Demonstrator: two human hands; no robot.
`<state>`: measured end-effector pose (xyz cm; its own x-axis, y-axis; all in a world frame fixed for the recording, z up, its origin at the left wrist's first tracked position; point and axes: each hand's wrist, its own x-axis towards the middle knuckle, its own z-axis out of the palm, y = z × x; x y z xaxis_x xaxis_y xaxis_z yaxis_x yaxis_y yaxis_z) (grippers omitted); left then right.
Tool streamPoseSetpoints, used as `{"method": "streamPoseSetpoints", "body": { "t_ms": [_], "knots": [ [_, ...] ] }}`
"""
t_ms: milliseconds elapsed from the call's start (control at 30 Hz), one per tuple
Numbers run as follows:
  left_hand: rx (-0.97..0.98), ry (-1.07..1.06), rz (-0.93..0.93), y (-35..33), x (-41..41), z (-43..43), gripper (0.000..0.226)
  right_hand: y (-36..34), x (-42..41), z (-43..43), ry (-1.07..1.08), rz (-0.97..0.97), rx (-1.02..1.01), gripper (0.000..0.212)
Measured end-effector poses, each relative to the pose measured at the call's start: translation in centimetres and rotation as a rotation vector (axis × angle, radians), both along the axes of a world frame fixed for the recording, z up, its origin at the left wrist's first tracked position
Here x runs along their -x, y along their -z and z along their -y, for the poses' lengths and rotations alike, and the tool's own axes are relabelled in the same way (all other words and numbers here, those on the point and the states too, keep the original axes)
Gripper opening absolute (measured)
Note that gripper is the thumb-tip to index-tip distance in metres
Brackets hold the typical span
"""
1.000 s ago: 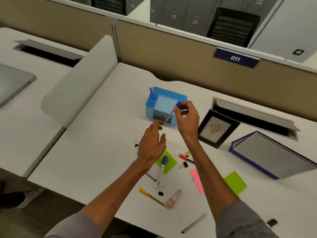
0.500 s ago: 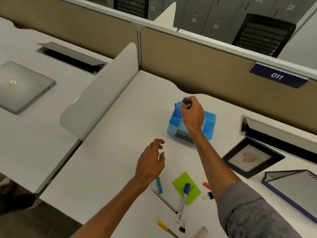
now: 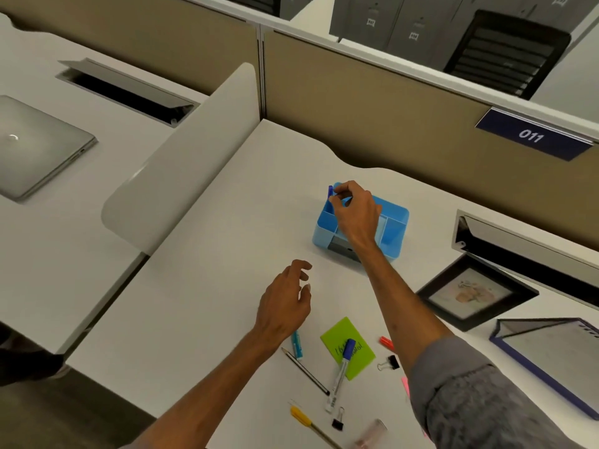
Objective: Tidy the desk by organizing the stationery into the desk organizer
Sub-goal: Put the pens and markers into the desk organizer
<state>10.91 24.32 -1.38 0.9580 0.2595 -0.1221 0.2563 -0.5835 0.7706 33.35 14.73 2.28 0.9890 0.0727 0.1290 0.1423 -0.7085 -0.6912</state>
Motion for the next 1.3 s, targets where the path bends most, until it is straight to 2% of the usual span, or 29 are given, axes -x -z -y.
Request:
{"method": "streamPoseSetpoints", "body": {
  "t_ms": [233,433,767,933,1133,1300],
  "knots": [
    [-0.021,-0.010,0.025,-0.2,1.7,1.2,0.037,-1.0,3.4,2.3,0.028,0.028,-0.075,0.010],
    [-0.016,-0.012,0.021,-0.8,5.2,3.7,0.038,-0.7,10.8,6.4,-0.007,-0.025,-0.217,0.012],
    [-0.092,-0.026,-0.028,-0.1,12.6,5.5,0.041,1.3,23.0,12.9,-0.118,-0.125,-0.159,0.011],
    [-0.108,-0.018,-0.033,0.2,15.0,6.5,0.036,2.4,27.4,14.4,-0.110,-0.190,-0.242,0.013],
    [-0.197,0.076,-0.103,1.4,18.6,6.4,0.027,3.7,31.6,15.9,-0.104,-0.263,-0.251,0.013],
    [-0.207,0.112,-0.103,2.2,21.1,6.7,0.028,4.7,35.1,17.2,-0.213,-0.290,-0.105,0.011]
  ]
}}
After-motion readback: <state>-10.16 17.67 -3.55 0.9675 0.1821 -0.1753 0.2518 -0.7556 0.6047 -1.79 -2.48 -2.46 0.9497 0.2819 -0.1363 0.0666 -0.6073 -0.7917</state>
